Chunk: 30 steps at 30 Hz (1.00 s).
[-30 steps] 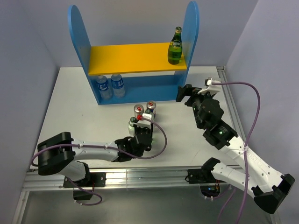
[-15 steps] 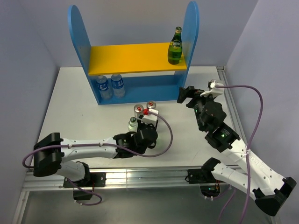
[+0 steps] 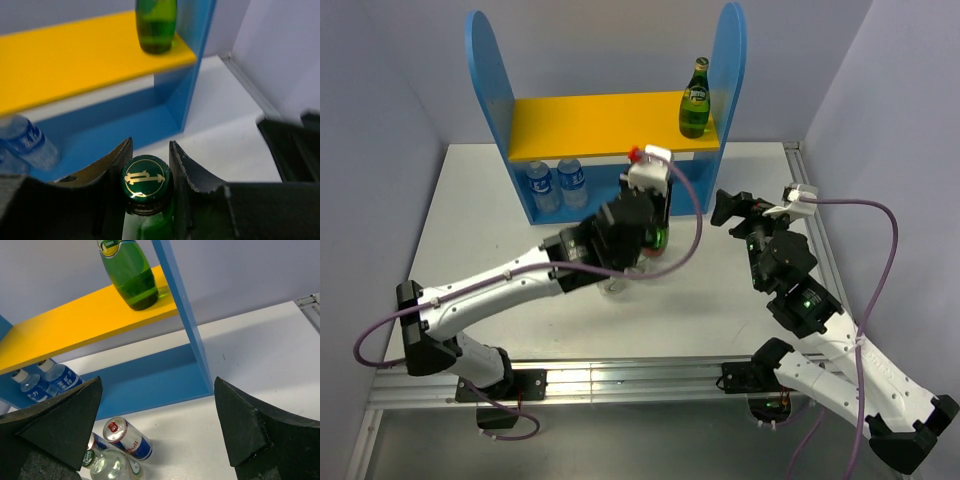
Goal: Place and organize the beverage onto the shelf
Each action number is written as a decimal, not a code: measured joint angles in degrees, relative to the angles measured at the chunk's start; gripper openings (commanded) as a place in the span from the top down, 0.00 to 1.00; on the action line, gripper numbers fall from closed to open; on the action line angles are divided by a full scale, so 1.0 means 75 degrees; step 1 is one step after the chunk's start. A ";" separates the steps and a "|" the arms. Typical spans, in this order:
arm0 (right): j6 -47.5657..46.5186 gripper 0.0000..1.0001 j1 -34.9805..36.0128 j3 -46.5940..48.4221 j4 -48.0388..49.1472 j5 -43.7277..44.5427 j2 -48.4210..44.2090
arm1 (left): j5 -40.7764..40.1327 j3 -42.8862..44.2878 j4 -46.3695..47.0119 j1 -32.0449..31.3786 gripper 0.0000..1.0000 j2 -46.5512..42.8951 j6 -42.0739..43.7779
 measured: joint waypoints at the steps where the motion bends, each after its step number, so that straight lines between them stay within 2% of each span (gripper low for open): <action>1: 0.0003 0.00 0.0000 -0.0029 -0.0012 0.0035 -0.0041 | 0.0242 0.0472 -0.0114 0.0274 1.00 0.0149 0.0117; 8: 0.0003 0.00 0.0000 -0.0052 -0.0006 0.0204 -0.0157 | 0.1821 0.4033 -0.0976 0.2451 1.00 0.1795 0.0769; 15: 0.0003 0.00 0.0000 -0.0111 0.0015 0.0306 -0.0286 | 0.3535 0.6886 -0.1518 0.3893 1.00 0.3733 0.1186; 21: 0.0003 0.01 0.0000 -0.0294 0.0029 0.0356 -0.0361 | 0.4829 0.6350 -0.1236 0.4605 1.00 0.3946 0.1177; 30: 0.0003 0.01 0.0000 -0.0484 0.0047 0.0414 -0.0493 | 0.5866 0.6898 -0.0157 0.4878 1.00 0.4843 0.1139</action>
